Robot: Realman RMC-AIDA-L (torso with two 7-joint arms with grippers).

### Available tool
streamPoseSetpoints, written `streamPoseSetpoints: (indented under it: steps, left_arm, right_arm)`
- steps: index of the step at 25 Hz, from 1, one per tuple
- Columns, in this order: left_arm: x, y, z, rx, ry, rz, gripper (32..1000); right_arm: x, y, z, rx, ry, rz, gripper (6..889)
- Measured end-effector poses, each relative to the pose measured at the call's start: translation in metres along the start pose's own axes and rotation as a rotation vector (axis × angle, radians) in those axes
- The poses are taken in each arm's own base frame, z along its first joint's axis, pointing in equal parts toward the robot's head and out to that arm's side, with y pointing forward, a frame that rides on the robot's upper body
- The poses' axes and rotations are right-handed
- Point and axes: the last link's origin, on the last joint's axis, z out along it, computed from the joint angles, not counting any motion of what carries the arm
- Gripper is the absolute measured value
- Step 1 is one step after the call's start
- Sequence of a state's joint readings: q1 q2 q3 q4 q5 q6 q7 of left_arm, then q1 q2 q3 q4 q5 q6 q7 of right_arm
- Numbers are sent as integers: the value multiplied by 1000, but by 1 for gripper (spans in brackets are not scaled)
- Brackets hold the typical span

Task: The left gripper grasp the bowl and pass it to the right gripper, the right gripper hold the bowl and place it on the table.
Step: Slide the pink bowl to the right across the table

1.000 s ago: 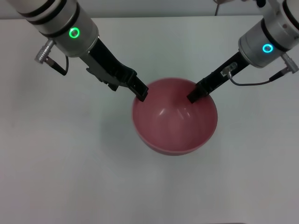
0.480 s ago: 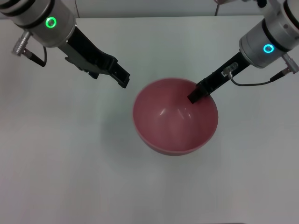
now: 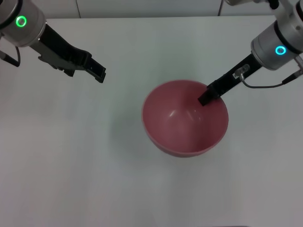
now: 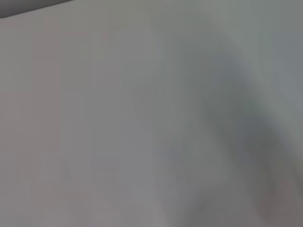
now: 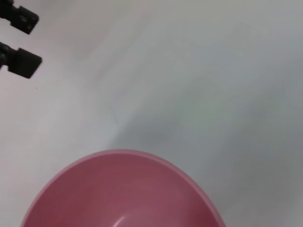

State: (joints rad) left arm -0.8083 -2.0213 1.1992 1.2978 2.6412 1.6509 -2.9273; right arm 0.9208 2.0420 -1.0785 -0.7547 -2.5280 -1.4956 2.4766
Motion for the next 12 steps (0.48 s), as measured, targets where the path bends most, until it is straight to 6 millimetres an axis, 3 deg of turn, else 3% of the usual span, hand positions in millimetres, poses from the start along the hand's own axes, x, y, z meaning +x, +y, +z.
streamPoseSetpoints:
  steps: [12]
  left_arm:
    - [-1, -3, 2, 2, 4, 9, 843]
  right_arm:
    - [26, -27, -1, 45, 31, 93, 82]
